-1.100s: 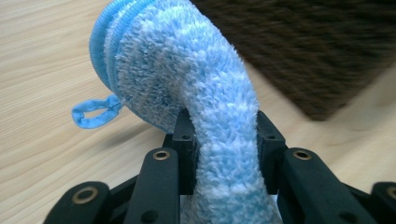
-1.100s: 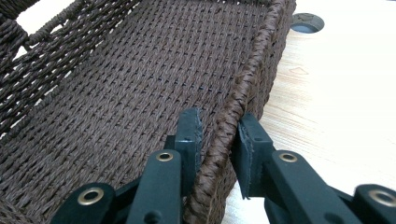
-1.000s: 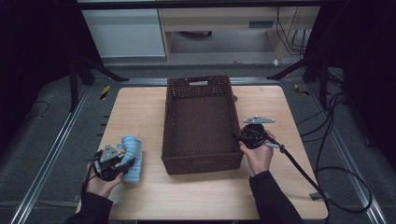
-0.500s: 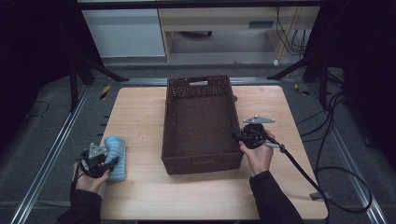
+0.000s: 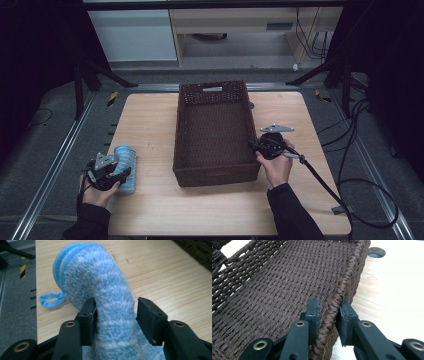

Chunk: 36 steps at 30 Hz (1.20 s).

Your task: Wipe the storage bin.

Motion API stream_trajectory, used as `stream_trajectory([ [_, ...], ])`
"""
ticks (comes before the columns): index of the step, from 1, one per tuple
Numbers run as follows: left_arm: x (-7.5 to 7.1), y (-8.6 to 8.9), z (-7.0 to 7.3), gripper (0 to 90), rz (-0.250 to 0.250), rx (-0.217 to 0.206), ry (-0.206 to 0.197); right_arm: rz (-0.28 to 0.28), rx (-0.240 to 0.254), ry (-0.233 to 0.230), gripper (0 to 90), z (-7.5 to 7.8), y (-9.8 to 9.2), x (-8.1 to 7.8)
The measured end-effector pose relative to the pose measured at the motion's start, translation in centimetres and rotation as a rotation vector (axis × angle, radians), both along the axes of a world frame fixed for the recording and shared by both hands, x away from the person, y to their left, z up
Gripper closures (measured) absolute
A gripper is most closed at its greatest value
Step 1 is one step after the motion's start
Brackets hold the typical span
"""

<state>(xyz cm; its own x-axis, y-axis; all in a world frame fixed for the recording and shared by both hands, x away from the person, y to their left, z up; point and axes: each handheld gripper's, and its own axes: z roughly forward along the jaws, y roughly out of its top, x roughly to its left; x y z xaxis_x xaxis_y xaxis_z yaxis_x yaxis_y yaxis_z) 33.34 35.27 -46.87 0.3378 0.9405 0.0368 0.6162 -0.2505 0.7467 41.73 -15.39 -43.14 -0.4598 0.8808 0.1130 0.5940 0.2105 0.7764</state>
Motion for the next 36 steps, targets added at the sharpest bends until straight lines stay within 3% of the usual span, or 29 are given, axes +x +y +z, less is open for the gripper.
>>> stream_trajectory([
  [11, 0.5, -1.3, 3.7, 46.3, -0.044, -0.05, -0.058, 0.006, -0.004, 0.001, 72.8, 0.0, 0.0, 0.1],
  [18, 1.5, -3.5, 5.8, 46.1, -0.093, -0.045, -0.092, 0.011, -0.006, 0.001, 72.2, 0.0, -0.1, 0.1],
  [29, 3.2, -8.5, 8.2, 47.3, -0.207, -0.113, -0.125, 0.019, -0.004, 0.001, 73.0, 0.0, -0.1, 0.1],
  [36, 4.2, -11.8, 8.0, 48.6, -0.271, -0.118, -0.094, 0.019, -0.002, 0.001, 73.1, 0.0, -0.1, 0.1],
])
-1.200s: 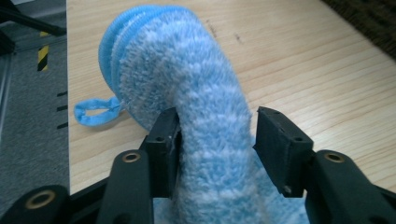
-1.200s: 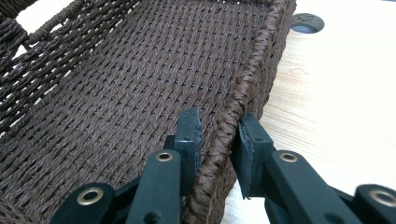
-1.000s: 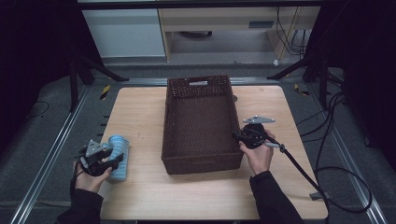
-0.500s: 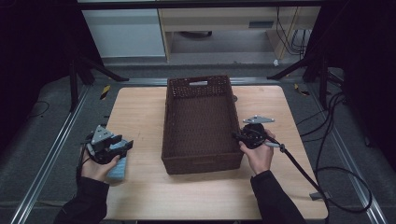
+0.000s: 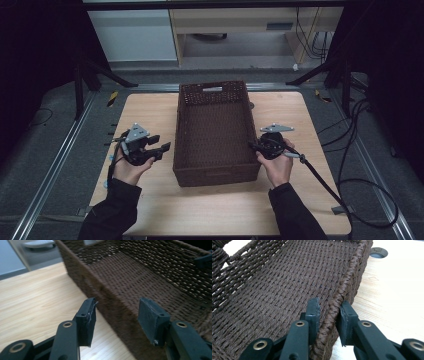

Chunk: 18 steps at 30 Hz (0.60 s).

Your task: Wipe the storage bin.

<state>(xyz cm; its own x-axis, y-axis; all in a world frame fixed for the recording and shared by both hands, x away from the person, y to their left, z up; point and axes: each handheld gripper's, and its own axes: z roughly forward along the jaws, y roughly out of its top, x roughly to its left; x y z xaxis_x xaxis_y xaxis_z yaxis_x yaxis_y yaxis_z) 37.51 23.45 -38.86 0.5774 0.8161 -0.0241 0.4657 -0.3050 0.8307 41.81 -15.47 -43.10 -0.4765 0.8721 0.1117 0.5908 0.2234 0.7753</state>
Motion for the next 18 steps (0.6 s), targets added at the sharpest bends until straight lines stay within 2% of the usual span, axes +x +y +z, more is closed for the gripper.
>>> stream_trajectory([
  [7, 0.5, -1.7, -1.7, 54.4, -0.039, 0.048, 0.055, -0.005, 0.007, 0.001, 66.0, 0.2, -0.2, 0.0],
  [10, 0.5, -2.1, -2.2, 57.1, -0.058, 0.032, 0.066, -0.012, 0.016, -0.008, 62.9, 0.4, -0.4, 0.0],
  [13, 0.3, -2.4, -2.5, 56.9, -0.048, 0.05, 0.054, -0.005, 0.015, -0.012, 61.9, 0.5, -0.5, -0.1],
  [18, 0.0, -2.4, -2.7, 57.9, -0.036, 0.026, 0.05, -0.008, 0.018, -0.017, 59.8, 0.9, -0.6, -0.4],
])
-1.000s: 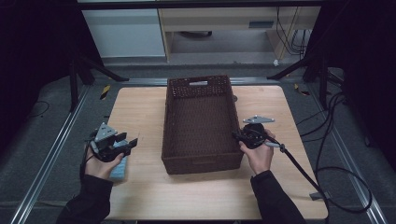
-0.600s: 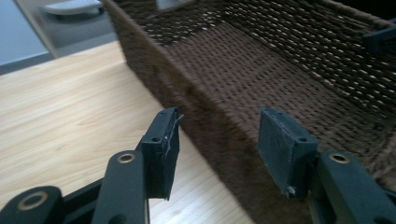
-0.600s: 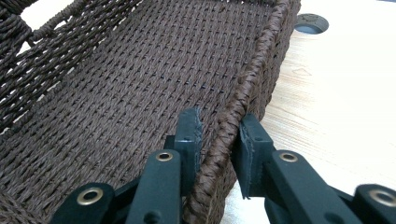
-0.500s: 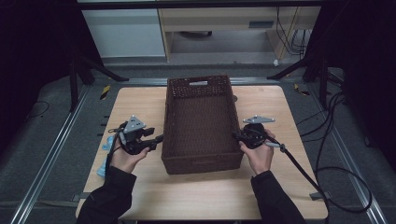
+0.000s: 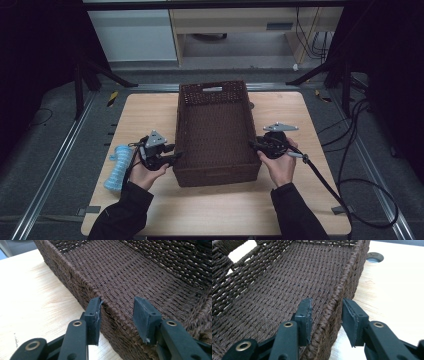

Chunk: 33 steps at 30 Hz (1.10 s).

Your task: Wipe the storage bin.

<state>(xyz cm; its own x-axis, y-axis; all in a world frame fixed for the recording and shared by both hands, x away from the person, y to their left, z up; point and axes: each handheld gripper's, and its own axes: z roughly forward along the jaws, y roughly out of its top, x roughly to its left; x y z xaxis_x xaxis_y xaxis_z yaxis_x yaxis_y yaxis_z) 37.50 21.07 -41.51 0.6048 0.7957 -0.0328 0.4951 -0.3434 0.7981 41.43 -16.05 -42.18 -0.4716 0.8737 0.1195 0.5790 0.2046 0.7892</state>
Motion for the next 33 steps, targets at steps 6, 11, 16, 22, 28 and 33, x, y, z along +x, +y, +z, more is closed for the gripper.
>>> stream_trajectory([
  [6, -0.7, -0.3, 0.1, 57.1, -0.005, -0.012, 0.015, 0.005, -0.032, -0.007, 59.2, 0.2, 0.0, -0.5],
  [11, -1.3, -0.7, 0.3, 56.2, -0.01, 0.0, 0.015, 0.009, -0.065, -0.02, 69.6, 0.7, -0.6, -1.1],
  [16, -1.2, -0.6, 0.7, 56.2, -0.024, 0.0, -0.021, 0.006, -0.071, -0.034, 75.1, 0.8, -0.4, -1.3],
  [22, -0.1, -0.9, 0.5, 54.2, -0.014, 0.007, -0.014, -0.006, -0.068, -0.041, 76.8, 0.7, -0.5, -0.7],
  [28, -0.3, -1.3, 0.1, 52.4, -0.017, 0.014, -0.024, -0.013, -0.046, -0.038, 76.6, 0.6, -0.9, -0.2],
  [33, -0.6, -1.4, 0.1, 52.4, -0.022, -0.009, -0.017, -0.003, -0.02, -0.03, 74.4, 0.7, -1.5, -0.7],
])
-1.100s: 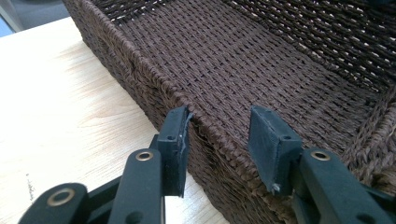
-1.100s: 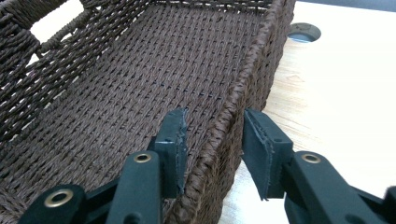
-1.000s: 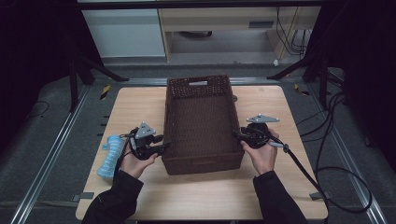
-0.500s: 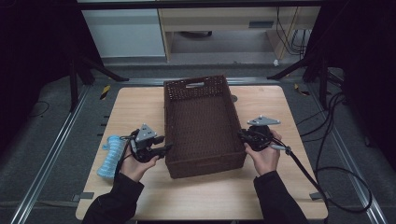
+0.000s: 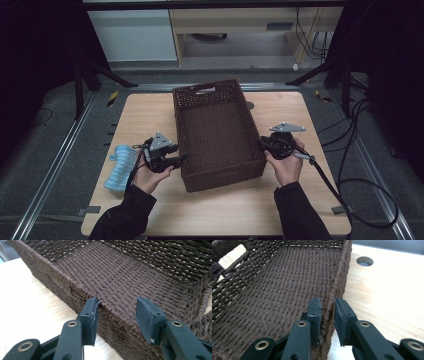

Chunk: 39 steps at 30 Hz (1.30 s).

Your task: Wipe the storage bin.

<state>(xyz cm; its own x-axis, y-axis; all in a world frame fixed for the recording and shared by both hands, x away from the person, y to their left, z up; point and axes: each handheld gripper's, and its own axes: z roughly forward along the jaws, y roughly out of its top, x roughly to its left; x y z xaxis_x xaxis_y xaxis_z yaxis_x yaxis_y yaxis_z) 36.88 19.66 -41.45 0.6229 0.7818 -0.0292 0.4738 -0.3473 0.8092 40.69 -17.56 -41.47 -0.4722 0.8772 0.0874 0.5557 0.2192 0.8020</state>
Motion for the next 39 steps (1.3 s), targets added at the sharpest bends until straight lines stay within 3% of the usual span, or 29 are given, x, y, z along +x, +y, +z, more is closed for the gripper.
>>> stream_trajectory([
  [4, -0.5, -0.6, 0.2, 51.8, -0.005, 0.006, 0.007, -0.004, -0.001, 0.011, 73.6, 0.0, -0.4, -0.6],
  [9, -0.9, -0.8, 0.3, 50.6, -0.031, 0.008, 0.006, -0.014, -0.014, 0.011, 79.6, 0.1, -0.9, -0.9],
  [14, -0.5, -0.2, 0.7, 50.7, -0.067, -0.038, 0.015, -0.02, -0.012, 0.017, 80.8, 0.2, -1.1, -0.3],
  [21, 0.1, 1.6, 1.6, 47.9, -0.02, -0.038, -0.03, -0.039, -0.011, 0.008, 81.4, 0.0, -1.6, 0.9],
  [30, 1.8, 4.1, 0.2, 45.9, 0.057, -0.023, 0.006, -0.065, -0.014, -0.002, 81.2, -0.1, -2.0, 2.0],
  [39, 2.3, 5.2, -0.2, 46.1, 0.084, -0.014, 0.007, -0.083, -0.024, -0.022, 80.5, -0.5, -2.2, 2.8],
])
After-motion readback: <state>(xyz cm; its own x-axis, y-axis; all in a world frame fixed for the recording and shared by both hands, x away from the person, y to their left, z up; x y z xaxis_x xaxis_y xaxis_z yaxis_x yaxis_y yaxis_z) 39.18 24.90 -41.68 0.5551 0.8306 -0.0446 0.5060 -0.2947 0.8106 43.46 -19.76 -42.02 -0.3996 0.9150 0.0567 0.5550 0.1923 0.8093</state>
